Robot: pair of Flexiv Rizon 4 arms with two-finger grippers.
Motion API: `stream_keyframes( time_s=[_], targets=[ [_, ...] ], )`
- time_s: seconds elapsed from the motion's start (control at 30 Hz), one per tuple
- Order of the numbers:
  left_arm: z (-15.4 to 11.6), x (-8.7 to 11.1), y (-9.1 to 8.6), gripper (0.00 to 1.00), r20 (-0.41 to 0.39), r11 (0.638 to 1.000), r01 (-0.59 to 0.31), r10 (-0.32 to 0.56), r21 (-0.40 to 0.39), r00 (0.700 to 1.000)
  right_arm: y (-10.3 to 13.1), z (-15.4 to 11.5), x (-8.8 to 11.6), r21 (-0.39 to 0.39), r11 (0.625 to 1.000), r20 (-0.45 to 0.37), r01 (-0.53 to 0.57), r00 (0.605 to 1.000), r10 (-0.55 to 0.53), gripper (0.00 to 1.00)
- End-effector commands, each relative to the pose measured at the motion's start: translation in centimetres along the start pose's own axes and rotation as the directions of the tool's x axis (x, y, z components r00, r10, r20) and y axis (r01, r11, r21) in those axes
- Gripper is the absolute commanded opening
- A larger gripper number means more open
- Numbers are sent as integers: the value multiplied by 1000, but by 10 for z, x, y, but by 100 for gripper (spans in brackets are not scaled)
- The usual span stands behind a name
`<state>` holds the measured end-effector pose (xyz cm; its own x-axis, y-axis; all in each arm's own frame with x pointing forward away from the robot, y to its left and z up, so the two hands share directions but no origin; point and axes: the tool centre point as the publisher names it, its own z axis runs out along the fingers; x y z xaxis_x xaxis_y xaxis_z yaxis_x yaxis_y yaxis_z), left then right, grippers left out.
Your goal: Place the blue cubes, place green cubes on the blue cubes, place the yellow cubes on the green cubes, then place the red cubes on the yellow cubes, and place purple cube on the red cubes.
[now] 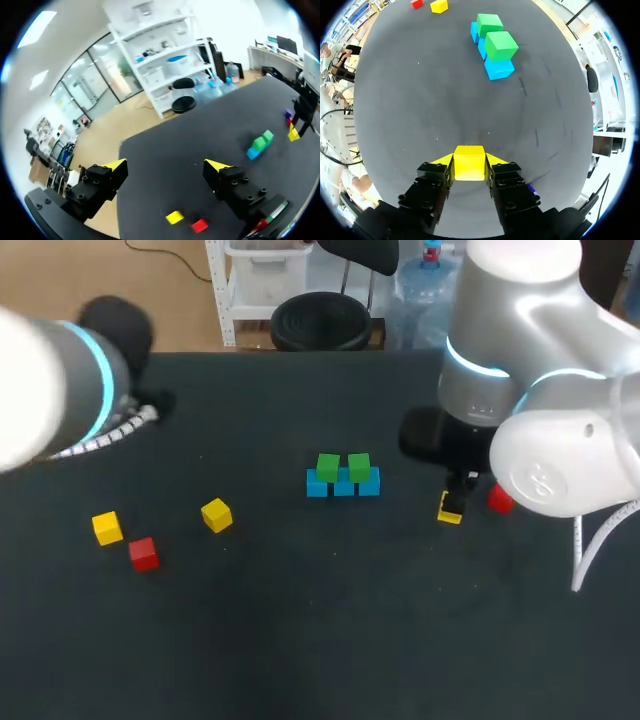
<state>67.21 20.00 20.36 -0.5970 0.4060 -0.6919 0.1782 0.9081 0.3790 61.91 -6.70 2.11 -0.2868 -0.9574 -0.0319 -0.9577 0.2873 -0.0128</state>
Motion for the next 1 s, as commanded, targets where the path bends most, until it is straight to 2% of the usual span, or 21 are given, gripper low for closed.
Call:
stream_keyframes(
  time_s=[0.03, 0.17, 0.3, 0.47, 0.67, 0.83, 1.0],
  targets=[
    [-52, 27, 47, 100, 110, 999, 46, -43, -23, 993, 2, 1, 5, 7, 1000, 8, -3, 1000, 3, 0],
    [-63, 42, 65, 100, 134, 994, 90, -81, -64, 988, 2, 2, 5, 3, 1000, 11, -5, 1000, 5, 0],
    [-53, 48, 68, 100, 140, 991, 113, -102, -69, 985, 3, 4, 2, -1, 1000, 14, 0, 1000, 0, 0],
    [-40, 43, 58, 100, 146, 991, 130, -123, -43, 982, 5, 3, 1, -3, 1000, 20, 2, 1000, -2, 0],
    [-42, 26, 44, 100, 152, 992, 124, -123, 0, 981, 6, 3, 5, -8, 1000, 22, -11, 1000, 12, 0],
    [-42, 26, 44, 100, 152, 992, 124, -123, 0, 981, 2, -2, 7, -18, 999, 55, -38, 998, 39, 0],
    [-42, 26, 44, 100, 152, 992, 124, -123, 0, 981, -2, -21, 0, -10, 999, 81, -41, 996, 42, 0]
  ],
)
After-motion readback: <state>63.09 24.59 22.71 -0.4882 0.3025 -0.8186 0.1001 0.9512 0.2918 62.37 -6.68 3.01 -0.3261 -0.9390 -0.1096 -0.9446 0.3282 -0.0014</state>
